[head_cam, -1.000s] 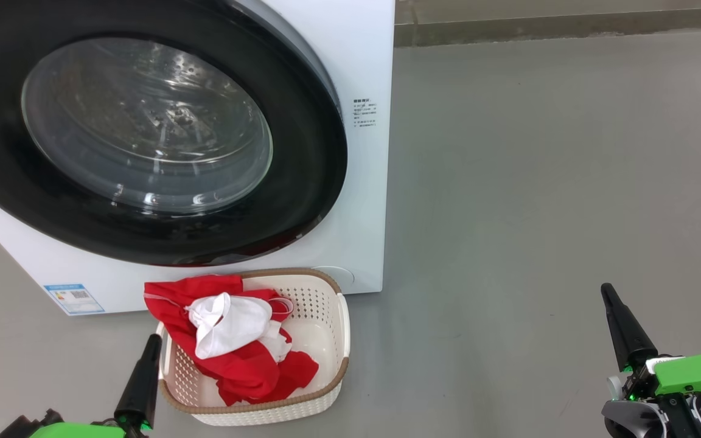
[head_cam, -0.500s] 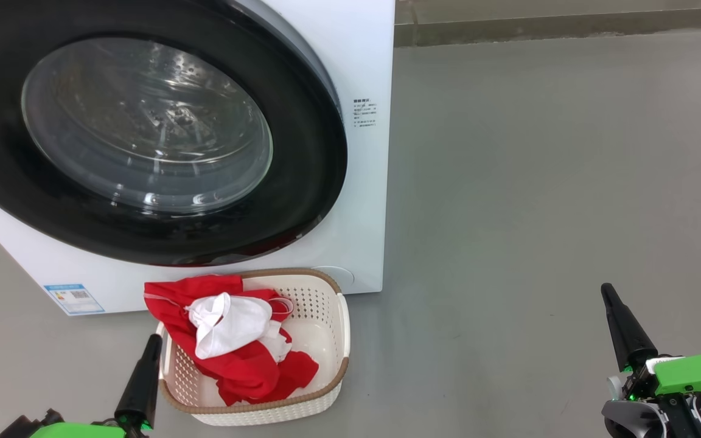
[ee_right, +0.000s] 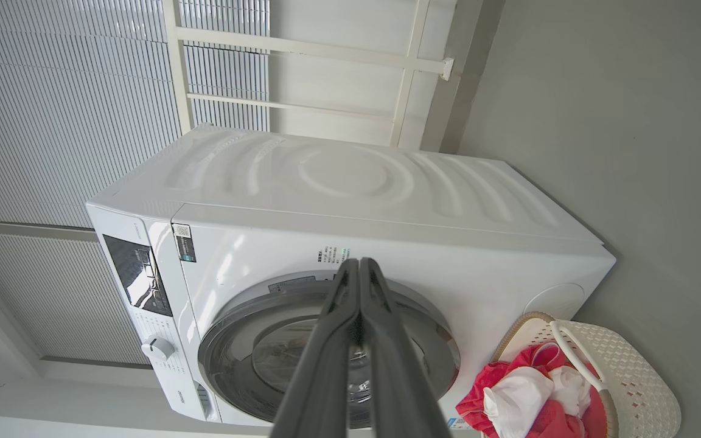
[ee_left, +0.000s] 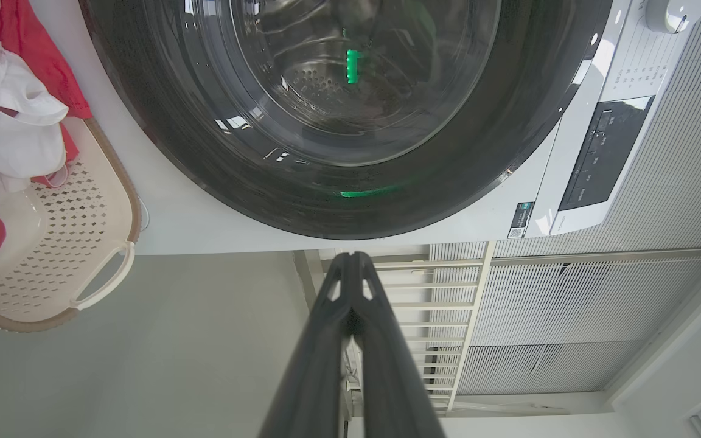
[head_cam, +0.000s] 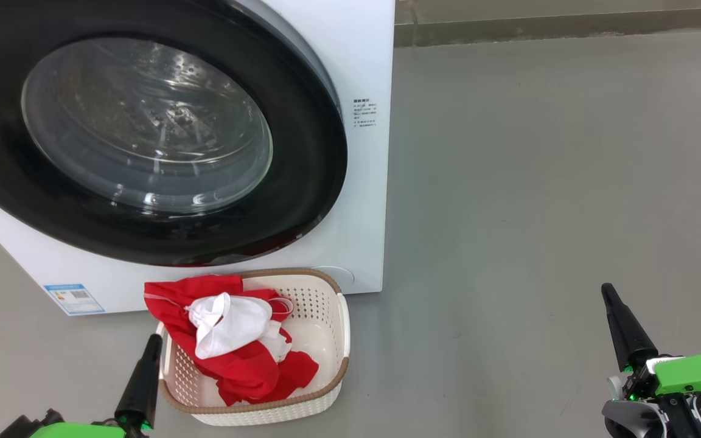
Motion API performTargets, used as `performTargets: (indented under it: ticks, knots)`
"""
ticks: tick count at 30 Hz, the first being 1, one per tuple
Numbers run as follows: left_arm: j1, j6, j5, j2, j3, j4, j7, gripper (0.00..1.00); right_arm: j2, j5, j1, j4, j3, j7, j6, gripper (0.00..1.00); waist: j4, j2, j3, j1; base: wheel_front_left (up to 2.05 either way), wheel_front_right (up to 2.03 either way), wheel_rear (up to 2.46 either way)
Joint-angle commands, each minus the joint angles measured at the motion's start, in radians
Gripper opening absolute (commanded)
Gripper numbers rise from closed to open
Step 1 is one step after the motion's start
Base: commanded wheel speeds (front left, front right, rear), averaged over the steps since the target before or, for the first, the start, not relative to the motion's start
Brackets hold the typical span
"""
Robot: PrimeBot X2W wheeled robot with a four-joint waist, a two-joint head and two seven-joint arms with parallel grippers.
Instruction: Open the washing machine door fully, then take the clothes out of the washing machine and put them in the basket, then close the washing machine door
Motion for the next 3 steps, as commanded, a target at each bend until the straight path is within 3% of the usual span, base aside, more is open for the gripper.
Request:
performTargets:
  ticks: [1, 3]
  knots:
    - [-0.042, 0.001, -0.004, 0.009, 0.037, -0.02, 0.004, 0.0, -0.006, -0.008, -0.043, -0.029, 0.014, 0.005, 0.001, 0.0, 0.0, 0.0, 0.0, 0.0001, 0.0, 0.0, 0.0]
    - [-0.042, 0.001, -0.004, 0.009, 0.037, -0.02, 0.005, 0.0, -0.006, -0.008, -0.043, -0.029, 0.014, 0.005, 0.001, 0.0, 0.0, 0.0, 0.0, 0.0001, 0.0, 0.0, 0.0]
